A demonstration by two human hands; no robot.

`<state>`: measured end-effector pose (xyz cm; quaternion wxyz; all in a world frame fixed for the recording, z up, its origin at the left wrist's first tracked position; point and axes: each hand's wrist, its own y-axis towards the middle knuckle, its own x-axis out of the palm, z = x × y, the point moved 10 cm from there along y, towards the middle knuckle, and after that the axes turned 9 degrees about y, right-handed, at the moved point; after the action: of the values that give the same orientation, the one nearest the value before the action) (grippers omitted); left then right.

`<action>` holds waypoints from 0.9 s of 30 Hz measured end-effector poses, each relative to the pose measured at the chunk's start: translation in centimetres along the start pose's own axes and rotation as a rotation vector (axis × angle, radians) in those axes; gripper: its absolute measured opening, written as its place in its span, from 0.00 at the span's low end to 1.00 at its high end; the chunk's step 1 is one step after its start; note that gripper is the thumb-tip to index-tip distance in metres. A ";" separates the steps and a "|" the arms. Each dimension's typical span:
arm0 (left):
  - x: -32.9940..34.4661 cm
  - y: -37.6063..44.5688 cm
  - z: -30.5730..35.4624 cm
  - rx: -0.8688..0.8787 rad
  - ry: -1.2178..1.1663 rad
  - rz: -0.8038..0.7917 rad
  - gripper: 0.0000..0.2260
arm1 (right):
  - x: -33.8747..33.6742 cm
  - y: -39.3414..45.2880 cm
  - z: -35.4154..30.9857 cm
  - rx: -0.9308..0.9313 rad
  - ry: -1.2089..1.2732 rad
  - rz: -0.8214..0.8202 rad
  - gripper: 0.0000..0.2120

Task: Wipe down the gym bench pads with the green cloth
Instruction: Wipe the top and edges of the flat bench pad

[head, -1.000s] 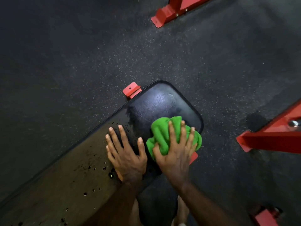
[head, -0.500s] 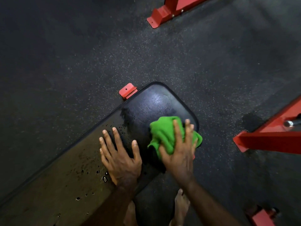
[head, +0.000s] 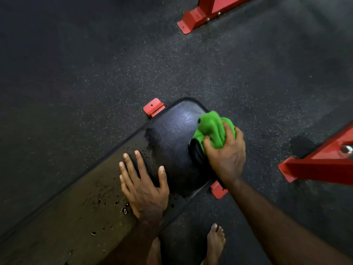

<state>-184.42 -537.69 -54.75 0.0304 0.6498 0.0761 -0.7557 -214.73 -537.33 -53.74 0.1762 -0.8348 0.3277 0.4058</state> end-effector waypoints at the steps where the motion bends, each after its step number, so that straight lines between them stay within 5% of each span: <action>1: 0.0 0.0 0.0 0.001 0.005 0.003 0.35 | 0.1 0.1 -0.3 0.088 -0.007 0.052 0.37; 3: 0.1 0.0 -0.2 -0.004 0.011 0.005 0.35 | 0.9 -1.5 -2.4 0.015 -0.110 0.057 0.38; 8: -0.1 0.0 -0.2 -0.014 0.004 0.010 0.35 | 1.7 -1.5 -3.9 -0.518 -0.232 -0.269 0.40; 13: -0.1 0.0 0.0 -0.008 -0.003 -0.006 0.35 | 1.5 4.3 -2.5 0.088 -0.048 -0.039 0.34; 15: -0.1 0.0 -0.1 -0.009 -0.002 -0.001 0.34 | 2.8 3.5 -5.9 -0.108 -0.141 -0.034 0.35; 19: -0.1 0.1 -0.1 -0.009 -0.004 0.006 0.34 | 5.9 2.0 -9.0 -0.627 -0.211 -0.309 0.39; 24: 0.2 0.1 -0.1 -0.016 -0.003 -0.011 0.34 | 5.9 4.2 -8.7 -0.180 -0.135 -0.107 0.39; 27: 0.2 0.0 -0.4 -0.023 -0.009 -0.019 0.33 | 8.0 -0.2 -11.5 -0.445 -0.191 -0.213 0.39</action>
<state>-184.05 -537.62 -55.00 0.0309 0.6452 0.0909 -0.7580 -204.49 -546.80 -53.07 0.0601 -0.8407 0.1225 0.5241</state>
